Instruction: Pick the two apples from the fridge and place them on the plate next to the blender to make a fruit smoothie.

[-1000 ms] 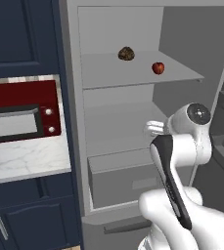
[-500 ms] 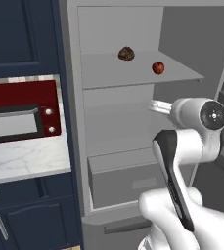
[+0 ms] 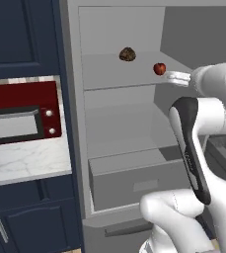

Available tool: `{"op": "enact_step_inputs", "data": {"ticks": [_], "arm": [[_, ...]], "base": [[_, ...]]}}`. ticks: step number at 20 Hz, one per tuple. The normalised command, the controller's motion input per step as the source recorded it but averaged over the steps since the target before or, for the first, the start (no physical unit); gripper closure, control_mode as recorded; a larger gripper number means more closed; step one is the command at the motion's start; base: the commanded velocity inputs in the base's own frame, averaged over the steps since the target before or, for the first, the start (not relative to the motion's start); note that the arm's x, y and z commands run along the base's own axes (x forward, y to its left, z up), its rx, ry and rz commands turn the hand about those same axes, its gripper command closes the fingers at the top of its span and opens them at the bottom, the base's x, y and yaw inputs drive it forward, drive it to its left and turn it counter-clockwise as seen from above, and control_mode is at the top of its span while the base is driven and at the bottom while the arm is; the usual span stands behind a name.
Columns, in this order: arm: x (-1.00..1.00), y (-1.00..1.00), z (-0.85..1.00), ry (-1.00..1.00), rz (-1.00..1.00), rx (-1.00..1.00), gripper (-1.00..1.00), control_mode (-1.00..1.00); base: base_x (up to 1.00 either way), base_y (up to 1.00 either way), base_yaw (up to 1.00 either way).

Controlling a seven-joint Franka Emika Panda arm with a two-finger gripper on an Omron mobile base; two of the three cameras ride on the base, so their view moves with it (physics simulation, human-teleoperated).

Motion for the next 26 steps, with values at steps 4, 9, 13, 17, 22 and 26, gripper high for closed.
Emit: {"op": "enact_step_inputs", "data": {"ticks": [4, 9, 13, 17, 22, 26], "arm": [[0.28, -0.06, -0.14, 0.44, 0.03, -0.13, -1.0, -1.0], [0.32, -0.13, -0.09, 0.02, 0.0, 0.0, -1.0, -1.0], [0.79, -0.18, 0.0, 0.0, 0.0, 0.0, -1.0, -1.0], [1.0, -0.01, -0.16, 0.01, 0.0, 0.0, -1.0, -1.0], [1.0, -0.03, -0.19, 0.12, -0.01, 0.0, -1.0, -1.0], [0.98, -0.17, -0.47, 0.16, -0.01, 0.0, -1.0, -1.0]], "base": [[0.0, 0.0, 0.0], [0.0, 0.0, 0.0], [0.0, 0.0, 0.0], [0.0, 0.0, 0.0], [0.0, 0.0, 0.0], [0.0, 0.0, 0.0]]}}
